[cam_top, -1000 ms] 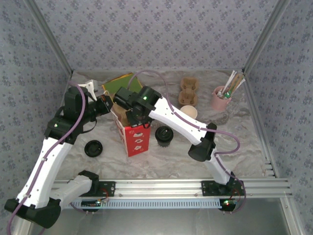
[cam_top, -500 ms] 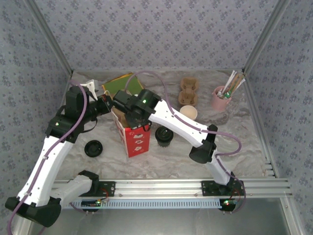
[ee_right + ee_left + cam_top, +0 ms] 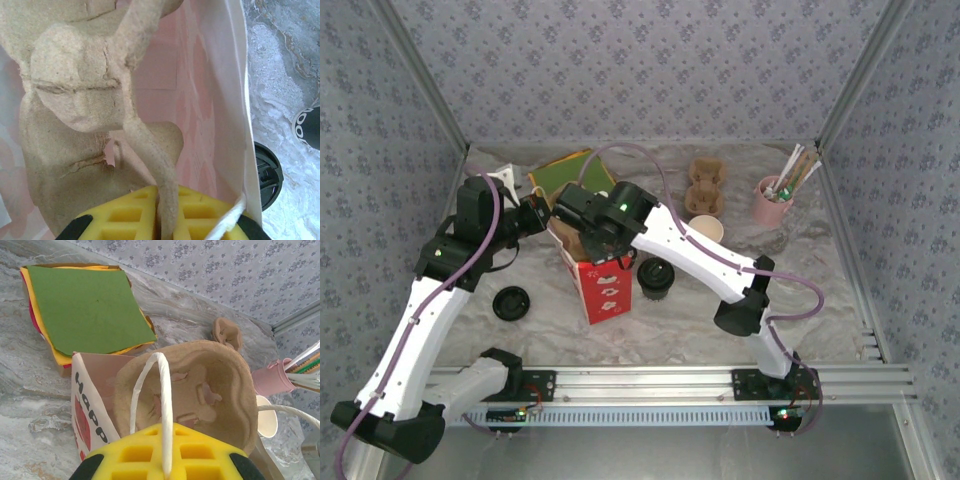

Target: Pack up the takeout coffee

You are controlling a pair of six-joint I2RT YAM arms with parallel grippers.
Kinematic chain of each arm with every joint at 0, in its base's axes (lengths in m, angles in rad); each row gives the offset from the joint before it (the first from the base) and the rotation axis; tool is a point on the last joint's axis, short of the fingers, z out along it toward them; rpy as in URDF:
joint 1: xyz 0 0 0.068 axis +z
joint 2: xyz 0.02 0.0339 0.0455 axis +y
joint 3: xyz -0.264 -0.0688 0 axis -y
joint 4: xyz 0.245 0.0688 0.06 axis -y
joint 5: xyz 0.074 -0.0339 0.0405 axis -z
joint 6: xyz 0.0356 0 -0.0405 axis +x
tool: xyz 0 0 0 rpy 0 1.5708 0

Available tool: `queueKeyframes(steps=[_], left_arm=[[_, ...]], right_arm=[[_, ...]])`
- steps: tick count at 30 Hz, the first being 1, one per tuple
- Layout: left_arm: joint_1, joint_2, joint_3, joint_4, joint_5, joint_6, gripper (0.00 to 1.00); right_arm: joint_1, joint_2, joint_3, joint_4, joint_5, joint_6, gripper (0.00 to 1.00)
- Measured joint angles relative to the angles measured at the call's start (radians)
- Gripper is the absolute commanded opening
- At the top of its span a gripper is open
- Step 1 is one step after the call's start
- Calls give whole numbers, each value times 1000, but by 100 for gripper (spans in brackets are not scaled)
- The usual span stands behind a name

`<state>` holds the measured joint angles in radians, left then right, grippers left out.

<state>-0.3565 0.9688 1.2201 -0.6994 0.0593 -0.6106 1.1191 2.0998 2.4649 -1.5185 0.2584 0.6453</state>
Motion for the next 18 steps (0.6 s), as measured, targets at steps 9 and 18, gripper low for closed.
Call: queueKeyframes(steps=[9,18], left_arm=[[0,0,0,0,3,1,7],[-6,-2,-9,2,16,11,7]], right_arm=[[-11,13,0,-24,-28,0,12],[-29,42,0,-21,-75,0,12]])
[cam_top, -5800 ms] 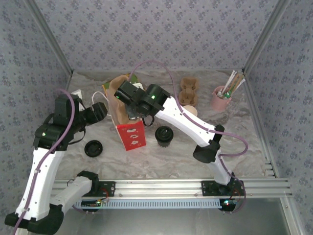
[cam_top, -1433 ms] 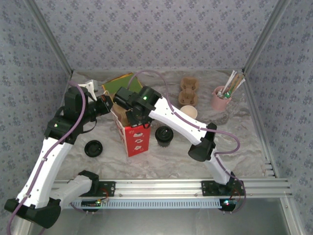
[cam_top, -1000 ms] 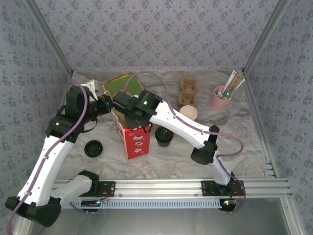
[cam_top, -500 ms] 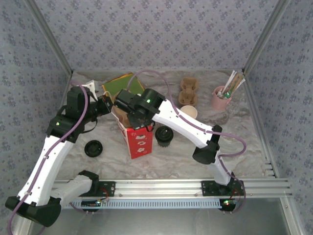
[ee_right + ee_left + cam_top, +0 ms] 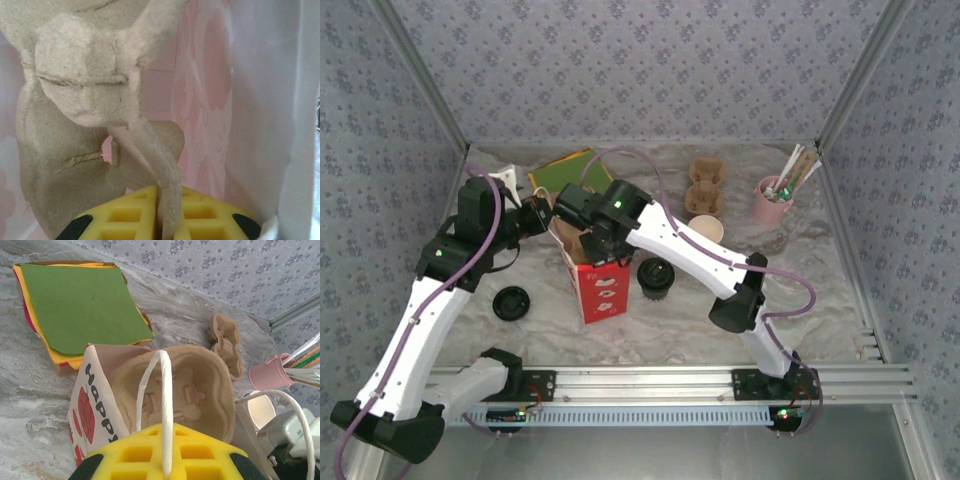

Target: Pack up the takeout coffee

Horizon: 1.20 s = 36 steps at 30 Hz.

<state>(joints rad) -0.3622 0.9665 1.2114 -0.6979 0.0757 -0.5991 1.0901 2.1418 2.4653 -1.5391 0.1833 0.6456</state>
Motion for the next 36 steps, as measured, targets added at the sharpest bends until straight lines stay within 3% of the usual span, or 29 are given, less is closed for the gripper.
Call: queueKeyframes(steps=[7,9,14,17,21,24,28,30,33,36], left_arm=[[0,-17,-23,8,14,7,10],[0,-17,-26,15,14,8,22],[0,-17,-37,21,14,11,40],[0,-17,-37,21,13,14,39],[0,-17,-37,12,-8,17,32],[0,-17,-37,-6,-30,15,39],[2,-12,-31,-43,-53,37,42],[7,-2,-7,-70,-62,51,51],[42,24,66,-115,-63,79,54],[90,66,180,-157,-61,115,66]], right_arm=[[-12,11,0,1,-23,0,12],[-10,11,0,0,-23,0,12],[-3,11,0,-1,-23,0,12],[-1,11,0,-2,-23,0,12],[0,11,0,-3,-21,0,12],[6,11,-3,-2,-2,0,12],[25,3,-34,5,22,-1,12],[30,-5,-50,17,28,-1,12],[33,-26,-76,40,38,-1,12],[32,-53,-100,56,42,-1,12]])
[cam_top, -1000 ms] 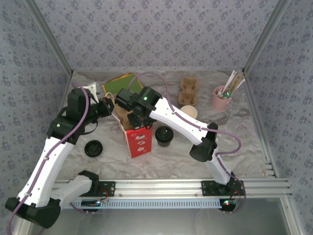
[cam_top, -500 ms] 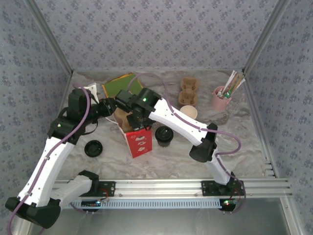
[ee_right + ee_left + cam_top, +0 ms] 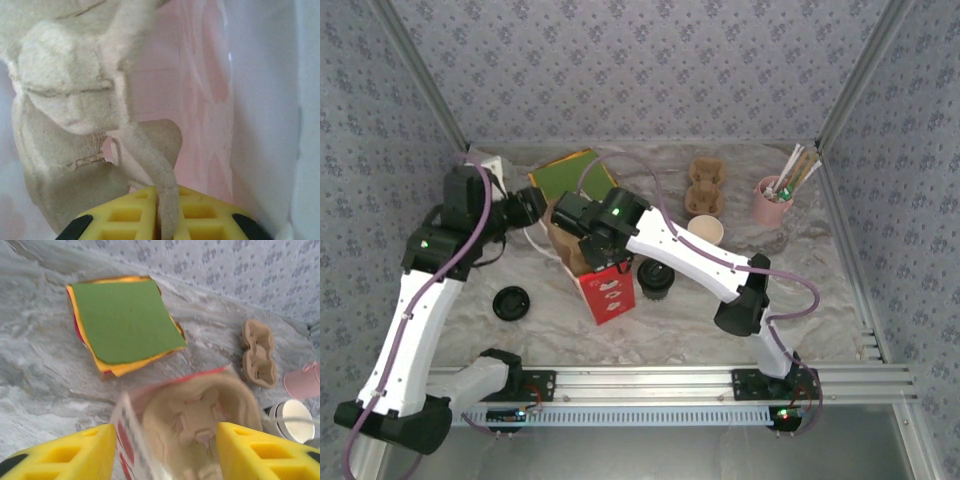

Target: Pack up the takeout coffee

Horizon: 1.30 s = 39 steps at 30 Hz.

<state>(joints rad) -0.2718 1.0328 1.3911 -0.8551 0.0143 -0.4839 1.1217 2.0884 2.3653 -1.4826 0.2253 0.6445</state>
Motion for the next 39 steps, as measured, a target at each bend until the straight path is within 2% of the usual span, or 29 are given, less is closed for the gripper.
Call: queueKeyframes(steps=[5,12,20,27,33,39], left_arm=[[51,98,160,-39,27,74,65],[78,207,158,-51,111,127,64],[77,209,136,-87,108,147,68],[78,187,136,-134,52,162,68],[89,185,136,-174,30,172,64],[89,185,132,-206,64,150,62]], right_arm=[[-1,-32,-27,13,3,-18,12],[-5,-34,-31,21,3,-35,12],[-21,-34,-60,47,-6,-36,12],[-32,-34,-84,91,-38,-36,12],[-35,-34,-85,103,-51,-35,12],[-38,-39,-133,114,-51,-32,12]])
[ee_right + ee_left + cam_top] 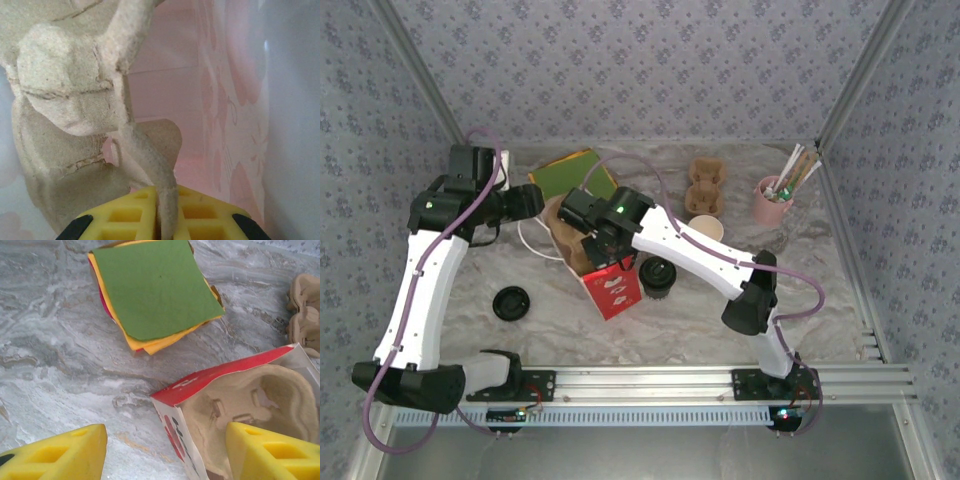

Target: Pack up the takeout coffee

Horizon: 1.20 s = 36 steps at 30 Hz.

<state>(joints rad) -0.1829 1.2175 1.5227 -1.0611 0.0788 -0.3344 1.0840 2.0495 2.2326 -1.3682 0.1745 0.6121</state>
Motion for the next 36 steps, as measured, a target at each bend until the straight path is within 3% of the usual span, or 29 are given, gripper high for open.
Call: queueKeyframes(steps=[8,12,15,25,36], left_arm=[[0,-73,-11,-32,134,-95,61],[0,-136,-56,-44,167,-141,45],[0,-149,-80,-46,186,-165,20],[-21,-156,-93,-26,202,-203,2],[-23,-163,-92,-11,195,-207,1]], right_arm=[[-5,-10,-11,15,0,0,12],[-5,-14,-11,20,0,0,12],[-5,-14,-11,19,0,5,12],[-1,-14,-11,20,-1,29,12],[18,-13,-11,34,-24,54,12]])
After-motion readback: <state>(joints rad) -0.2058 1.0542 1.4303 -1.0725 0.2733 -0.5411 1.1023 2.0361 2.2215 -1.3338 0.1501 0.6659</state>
